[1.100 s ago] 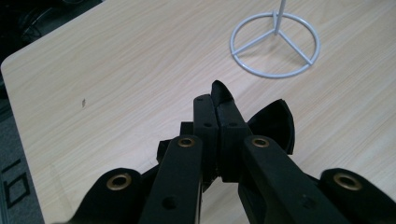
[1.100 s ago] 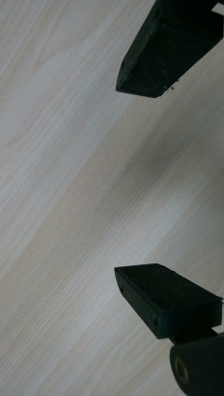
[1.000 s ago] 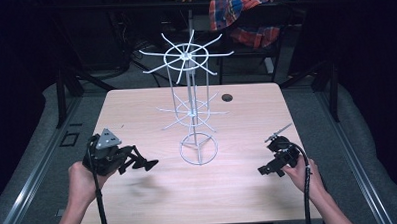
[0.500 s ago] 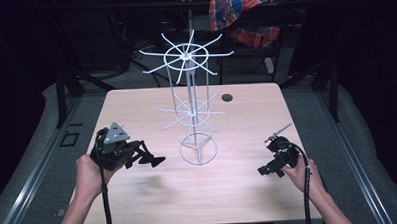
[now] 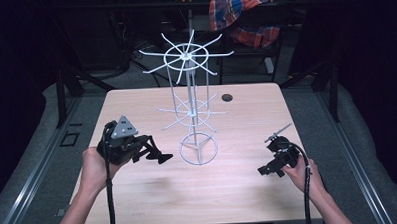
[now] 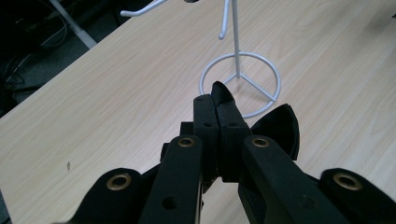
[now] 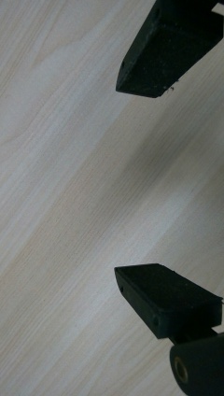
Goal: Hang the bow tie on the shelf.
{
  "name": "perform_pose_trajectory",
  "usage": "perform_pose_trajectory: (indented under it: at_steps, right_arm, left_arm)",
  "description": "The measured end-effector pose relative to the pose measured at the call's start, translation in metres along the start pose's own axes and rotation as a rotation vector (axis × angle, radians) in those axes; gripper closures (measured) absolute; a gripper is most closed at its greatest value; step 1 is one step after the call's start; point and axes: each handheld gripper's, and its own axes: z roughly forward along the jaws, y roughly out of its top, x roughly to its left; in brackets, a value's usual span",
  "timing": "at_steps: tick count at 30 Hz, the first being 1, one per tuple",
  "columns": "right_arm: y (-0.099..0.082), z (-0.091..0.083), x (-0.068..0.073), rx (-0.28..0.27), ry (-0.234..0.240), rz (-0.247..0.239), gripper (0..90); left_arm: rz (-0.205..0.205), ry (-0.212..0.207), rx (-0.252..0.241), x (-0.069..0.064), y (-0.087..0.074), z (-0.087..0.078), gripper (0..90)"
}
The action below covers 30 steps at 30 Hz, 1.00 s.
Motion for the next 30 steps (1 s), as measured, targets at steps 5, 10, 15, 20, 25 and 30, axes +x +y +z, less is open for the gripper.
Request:
perform_pose_trajectory:
  at_steps: [5, 10, 15, 20, 25, 30]
  right_arm:
    - [-0.001, 0.001, 0.002, -0.022, -0.004, 0.018, 9.6]
    - [-0.001, 0.001, 0.002, -0.022, -0.002, 0.02, 9.7]
    - [0.0, 0.0, 0.001, -0.009, 0.009, 0.008, 9.6]
    - [-0.001, 0.002, 0.003, -0.03, 0.004, 0.025, 9.7]
    - [-0.001, 0.001, 0.001, -0.005, 0.001, 0.005, 9.7]
    - [-0.001, 0.002, 0.002, -0.028, 0.007, 0.026, 9.7]
  left_arm:
    - [0.017, -0.004, -0.013, -0.002, 0.008, -0.001, 88.9]
    - [0.029, -0.007, -0.022, -0.003, 0.014, -0.002, 88.8]
    - [0.029, -0.012, -0.032, -0.003, 0.019, -0.002, 88.8]
    - [0.05, -0.015, -0.024, -0.004, 0.025, 0.0, 88.8]
    - [0.055, -0.024, -0.019, -0.005, 0.03, 0.003, 88.8]
    - [0.065, -0.021, -0.008, -0.003, 0.035, 0.004, 88.8]
